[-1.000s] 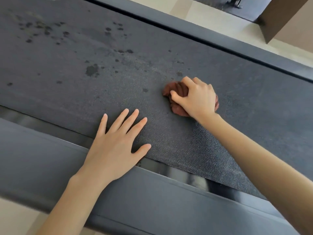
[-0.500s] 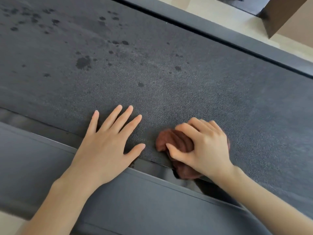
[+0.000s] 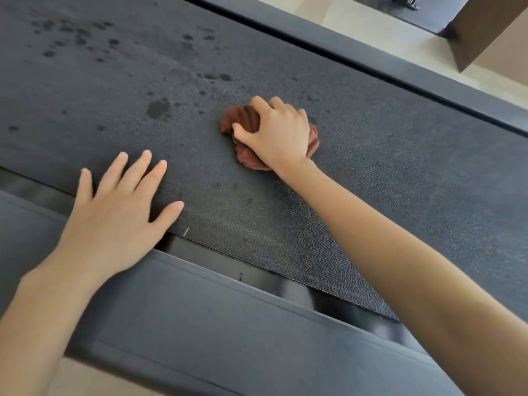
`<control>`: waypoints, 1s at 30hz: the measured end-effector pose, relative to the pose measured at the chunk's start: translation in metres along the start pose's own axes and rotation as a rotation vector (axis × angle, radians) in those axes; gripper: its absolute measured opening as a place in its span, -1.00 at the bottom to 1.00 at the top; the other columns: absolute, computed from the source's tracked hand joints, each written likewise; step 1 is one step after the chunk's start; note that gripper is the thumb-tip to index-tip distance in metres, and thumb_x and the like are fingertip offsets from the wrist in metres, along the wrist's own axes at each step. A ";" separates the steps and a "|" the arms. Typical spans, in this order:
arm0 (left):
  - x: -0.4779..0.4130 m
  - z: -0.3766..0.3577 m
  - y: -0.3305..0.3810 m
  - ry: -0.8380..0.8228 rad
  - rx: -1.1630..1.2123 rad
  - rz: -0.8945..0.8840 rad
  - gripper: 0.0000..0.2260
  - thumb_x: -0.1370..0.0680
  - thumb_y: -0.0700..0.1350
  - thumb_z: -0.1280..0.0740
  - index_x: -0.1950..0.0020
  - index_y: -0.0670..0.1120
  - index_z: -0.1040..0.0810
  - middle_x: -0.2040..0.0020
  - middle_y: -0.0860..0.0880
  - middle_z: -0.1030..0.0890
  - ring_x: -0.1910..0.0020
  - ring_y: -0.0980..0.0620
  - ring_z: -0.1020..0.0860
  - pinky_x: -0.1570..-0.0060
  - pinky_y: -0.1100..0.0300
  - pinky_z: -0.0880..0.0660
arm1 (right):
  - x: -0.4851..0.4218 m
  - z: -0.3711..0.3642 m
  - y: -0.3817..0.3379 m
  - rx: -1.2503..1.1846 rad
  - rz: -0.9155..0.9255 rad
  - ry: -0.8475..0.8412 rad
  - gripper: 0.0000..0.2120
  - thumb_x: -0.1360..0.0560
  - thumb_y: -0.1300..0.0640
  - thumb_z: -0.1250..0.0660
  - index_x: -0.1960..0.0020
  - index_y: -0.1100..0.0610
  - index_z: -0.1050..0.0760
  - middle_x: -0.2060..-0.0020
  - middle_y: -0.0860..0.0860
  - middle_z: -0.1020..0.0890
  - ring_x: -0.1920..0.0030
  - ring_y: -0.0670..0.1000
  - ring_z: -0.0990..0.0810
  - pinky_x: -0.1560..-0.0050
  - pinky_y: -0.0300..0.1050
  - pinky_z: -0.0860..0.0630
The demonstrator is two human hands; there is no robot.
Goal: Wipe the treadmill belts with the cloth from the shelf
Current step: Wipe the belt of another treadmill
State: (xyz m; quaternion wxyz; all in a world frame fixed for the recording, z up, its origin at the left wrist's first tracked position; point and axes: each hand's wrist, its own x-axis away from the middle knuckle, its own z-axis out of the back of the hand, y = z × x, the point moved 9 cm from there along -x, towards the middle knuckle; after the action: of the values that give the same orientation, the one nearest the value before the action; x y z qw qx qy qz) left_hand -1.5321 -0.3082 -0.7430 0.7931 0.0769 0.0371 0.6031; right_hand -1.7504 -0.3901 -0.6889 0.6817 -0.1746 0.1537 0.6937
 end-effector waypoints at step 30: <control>0.001 0.007 0.001 -0.003 0.062 0.004 -0.42 -0.54 0.22 -0.04 -0.54 0.10 -0.09 -0.56 0.12 -0.01 -0.53 0.06 0.08 -0.46 -0.08 0.08 | 0.064 0.035 -0.058 -0.227 0.218 0.063 -0.62 -0.36 -0.26 -0.22 0.16 0.03 -0.57 0.37 0.00 -0.51 0.37 0.10 -0.53 0.27 -0.08 -0.35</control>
State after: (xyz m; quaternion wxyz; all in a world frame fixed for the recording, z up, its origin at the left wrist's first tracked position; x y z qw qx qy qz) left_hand -1.5313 -0.3077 -0.7356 0.7891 0.1024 0.0547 0.6032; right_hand -1.6938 -0.3160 -0.6854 0.5731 -0.2544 0.1135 0.7707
